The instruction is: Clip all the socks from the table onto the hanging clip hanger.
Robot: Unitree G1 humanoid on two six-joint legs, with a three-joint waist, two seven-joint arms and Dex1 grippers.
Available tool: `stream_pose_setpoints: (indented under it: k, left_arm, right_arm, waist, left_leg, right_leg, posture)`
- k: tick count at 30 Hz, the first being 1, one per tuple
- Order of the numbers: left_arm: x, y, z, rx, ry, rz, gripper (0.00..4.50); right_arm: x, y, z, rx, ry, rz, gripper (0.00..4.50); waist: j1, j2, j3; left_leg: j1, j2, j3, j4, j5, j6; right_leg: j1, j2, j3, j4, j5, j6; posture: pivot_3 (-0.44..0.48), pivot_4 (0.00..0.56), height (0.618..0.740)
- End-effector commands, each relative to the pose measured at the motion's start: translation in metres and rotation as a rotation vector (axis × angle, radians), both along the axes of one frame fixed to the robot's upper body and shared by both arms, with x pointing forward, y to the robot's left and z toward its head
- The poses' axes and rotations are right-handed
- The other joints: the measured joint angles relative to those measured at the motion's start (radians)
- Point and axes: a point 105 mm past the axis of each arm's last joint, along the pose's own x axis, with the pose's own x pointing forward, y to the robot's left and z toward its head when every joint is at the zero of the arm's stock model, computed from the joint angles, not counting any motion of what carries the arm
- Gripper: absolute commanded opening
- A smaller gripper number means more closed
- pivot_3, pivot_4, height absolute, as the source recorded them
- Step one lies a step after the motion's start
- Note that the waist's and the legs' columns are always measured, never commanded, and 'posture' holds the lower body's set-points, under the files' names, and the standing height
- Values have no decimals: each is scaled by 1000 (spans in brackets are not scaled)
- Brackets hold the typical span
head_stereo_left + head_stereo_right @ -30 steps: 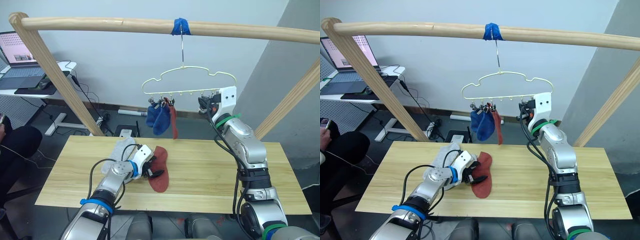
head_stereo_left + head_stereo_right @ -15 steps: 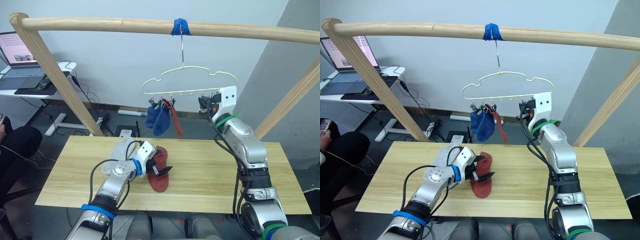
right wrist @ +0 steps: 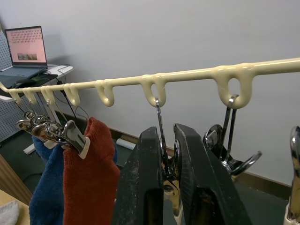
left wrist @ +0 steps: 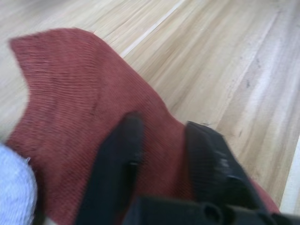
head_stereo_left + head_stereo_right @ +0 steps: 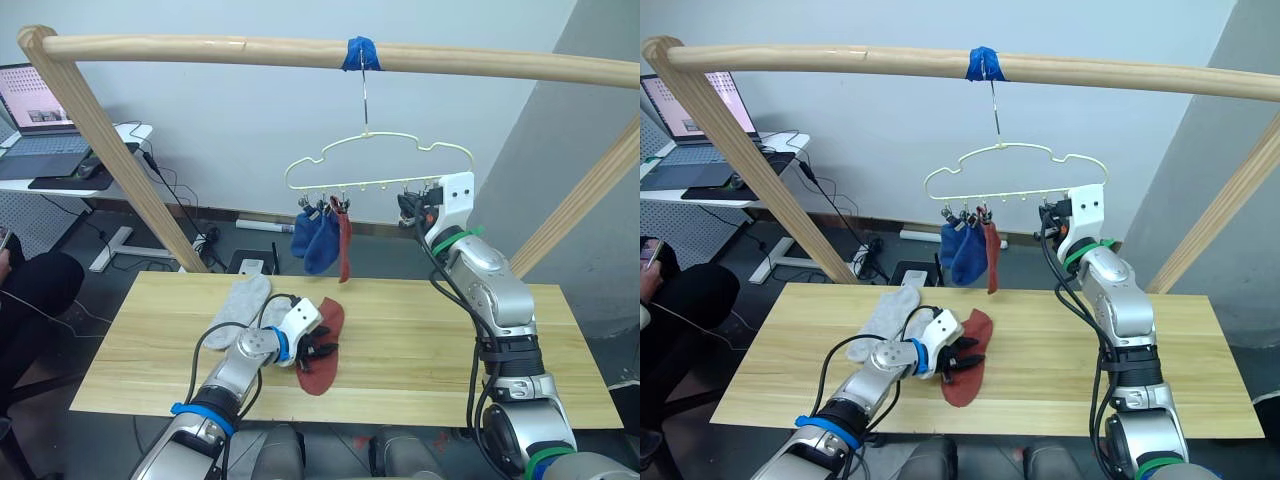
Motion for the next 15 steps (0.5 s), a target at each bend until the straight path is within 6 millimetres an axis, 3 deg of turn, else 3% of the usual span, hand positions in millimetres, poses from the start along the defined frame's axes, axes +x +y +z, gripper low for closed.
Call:
stream_pose_setpoints:
  k: [1, 2, 3, 8, 11, 15]
  left_arm:
    - [-13, -10, 12, -25, -64, -167, 403]
    - [-20, -10, 13, -27, -67, -221, 77]
    - [-24, -10, 14, -28, -69, -257, 34]
    - [-32, -6, 17, -16, -89, -344, 34]
    - [-26, -4, 23, -44, -95, -305, 34]
    - [2, 3, 27, -57, -84, -98, 855]
  right_arm:
    - [0, -1, 13, 7, -40, -2, 109]
    - [0, -1, 13, 8, -40, -2, 109]
    - [0, -1, 13, 8, -39, -2, 109]
    - [0, -2, 13, 10, -37, -3, 109]
    - [1, -2, 12, 12, -36, -7, 109]
    - [0, -4, 12, 14, -37, -15, 109]
  waist:
    - [0, 0, 0]
    - [0, 0, 0]
    - [0, 0, 0]
    - [0, 0, 0]
    - [0, 0, 0]
    - [0, 0, 0]
  left_leg:
    - [0, 0, 0, 0, 0, 0]
    - [0, 0, 0, 0, 0, 0]
    - [0, 0, 0, 0, 0, 0]
    - [0, 0, 0, 0, 0, 0]
    - [0, 0, 0, 0, 0, 0]
    - [0, 0, 0, 1, 0, 0]
  right_leg:
    - [0, 0, 0, 0, 0, 0]
    - [0, 0, 0, 0, 0, 0]
    - [0, 0, 0, 0, 0, 0]
    - [0, 0, 0, 0, 0, 0]
    - [0, 0, 0, 0, 0, 0]
    - [0, 0, 0, 1, 0, 0]
  posture:
    - [-21, 109, 740]
    - [-20, 107, 740]
    - [-19, 107, 740]
    - [-20, 108, 740]
    - [-23, 109, 740]
    - [-31, 111, 740]
